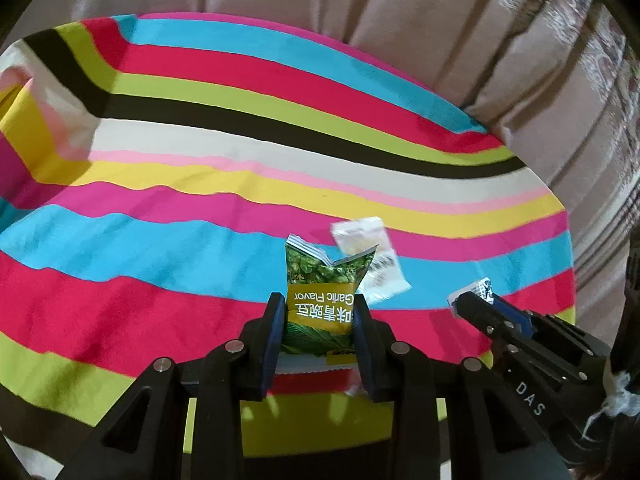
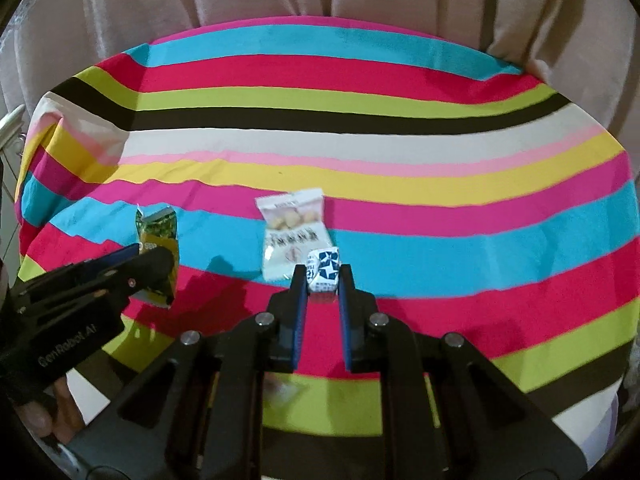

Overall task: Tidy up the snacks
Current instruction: 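Carry both items over the white box and open both tools to drop them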

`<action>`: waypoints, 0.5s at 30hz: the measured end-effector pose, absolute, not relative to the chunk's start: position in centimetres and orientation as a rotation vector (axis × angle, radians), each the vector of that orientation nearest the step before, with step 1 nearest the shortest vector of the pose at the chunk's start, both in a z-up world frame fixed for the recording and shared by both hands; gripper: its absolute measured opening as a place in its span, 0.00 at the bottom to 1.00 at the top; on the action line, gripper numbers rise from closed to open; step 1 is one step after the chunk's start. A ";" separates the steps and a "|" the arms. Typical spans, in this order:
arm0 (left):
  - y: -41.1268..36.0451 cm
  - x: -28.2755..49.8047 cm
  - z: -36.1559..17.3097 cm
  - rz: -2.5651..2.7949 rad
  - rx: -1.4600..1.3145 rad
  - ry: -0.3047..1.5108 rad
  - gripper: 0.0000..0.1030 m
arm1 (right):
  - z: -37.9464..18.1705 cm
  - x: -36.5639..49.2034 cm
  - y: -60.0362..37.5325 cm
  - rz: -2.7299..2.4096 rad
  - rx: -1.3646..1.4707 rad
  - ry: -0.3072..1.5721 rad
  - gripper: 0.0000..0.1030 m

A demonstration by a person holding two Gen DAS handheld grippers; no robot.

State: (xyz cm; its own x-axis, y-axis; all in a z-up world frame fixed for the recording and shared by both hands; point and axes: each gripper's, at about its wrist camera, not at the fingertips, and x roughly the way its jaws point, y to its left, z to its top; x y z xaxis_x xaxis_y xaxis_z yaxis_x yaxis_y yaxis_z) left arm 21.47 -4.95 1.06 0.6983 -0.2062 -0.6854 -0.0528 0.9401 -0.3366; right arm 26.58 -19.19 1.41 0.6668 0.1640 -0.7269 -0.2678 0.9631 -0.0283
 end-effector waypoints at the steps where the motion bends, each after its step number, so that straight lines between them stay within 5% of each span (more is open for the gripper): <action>1: -5.6 21.2 1.2 -0.100 -0.338 0.800 0.33 | 1.5 26.3 -19.6 0.239 -0.134 0.806 0.17; 15: -13.0 17.1 3.1 -0.233 -0.236 0.818 0.33 | 2.4 21.1 -25.5 0.171 -0.102 0.813 0.17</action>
State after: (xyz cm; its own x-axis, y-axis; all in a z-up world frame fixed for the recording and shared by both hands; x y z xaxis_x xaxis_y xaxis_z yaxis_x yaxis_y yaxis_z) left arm 17.10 -12.99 3.07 0.6614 -0.2942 -0.6899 0.1133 0.9485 -0.2958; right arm 21.06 -25.55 2.37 0.6747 0.1121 -0.7295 -0.1906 0.9813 -0.0255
